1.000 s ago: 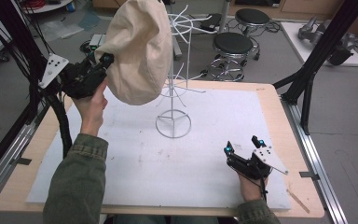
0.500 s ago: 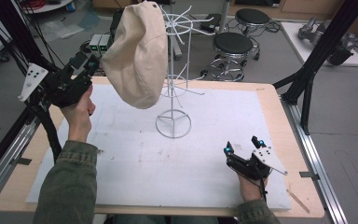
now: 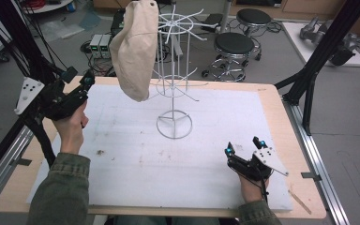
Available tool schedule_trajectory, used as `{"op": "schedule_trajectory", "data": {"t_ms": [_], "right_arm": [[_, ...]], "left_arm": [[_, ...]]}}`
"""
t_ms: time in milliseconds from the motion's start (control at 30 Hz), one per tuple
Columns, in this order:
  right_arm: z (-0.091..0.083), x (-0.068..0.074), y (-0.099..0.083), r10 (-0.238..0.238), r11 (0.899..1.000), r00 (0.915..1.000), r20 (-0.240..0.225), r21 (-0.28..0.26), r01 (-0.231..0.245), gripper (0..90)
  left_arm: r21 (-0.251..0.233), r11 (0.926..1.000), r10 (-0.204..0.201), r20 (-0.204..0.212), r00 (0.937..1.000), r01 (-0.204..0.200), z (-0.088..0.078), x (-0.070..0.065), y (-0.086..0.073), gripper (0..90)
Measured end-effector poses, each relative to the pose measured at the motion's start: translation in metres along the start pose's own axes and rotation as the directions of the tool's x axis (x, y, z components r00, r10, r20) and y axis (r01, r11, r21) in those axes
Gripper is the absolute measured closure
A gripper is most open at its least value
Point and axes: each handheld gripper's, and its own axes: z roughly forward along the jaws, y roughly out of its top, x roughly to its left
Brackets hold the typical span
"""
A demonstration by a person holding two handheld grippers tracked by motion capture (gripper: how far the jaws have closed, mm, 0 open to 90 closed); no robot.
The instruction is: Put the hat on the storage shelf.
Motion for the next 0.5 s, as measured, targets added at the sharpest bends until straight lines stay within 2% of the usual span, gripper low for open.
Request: {"op": "schedule_trajectory", "data": {"t_ms": [67, 167, 400, 500], "right_arm": [[0.0, 0.0, 0.0, 0.005, 1.0, 1.0, 0.002, 0.004, -0.005, 6.5], [0.0, 0.0, 0.0, 0.001, 1.0, 1.0, 0.001, 0.003, -0.001, 6.5], [0.001, 0.001, 0.0, 0.001, 1.0, 1.0, 0.002, 0.006, -0.001, 6.5], [0.0, 0.001, -0.001, 0.005, 1.0, 1.0, 0.002, 0.009, -0.005, 6.5]], "left_arm": [[-0.002, 1.0, -0.009, -0.028, 0.9996, 0.009, -0.005, 0.003, -0.006, 31.5], [0.003, 1.0, 0.002, -0.086, 0.9963, -0.002, -0.013, 0.007, -0.014, 29.2], [0.008, 0.9999, -0.013, -0.155, 0.9878, 0.015, -0.026, 0.017, -0.023, 26.4], [0.013, 0.9999, -0.003, -0.176, 0.9844, 0.006, -0.03, 0.021, -0.026, 26.0]]}}
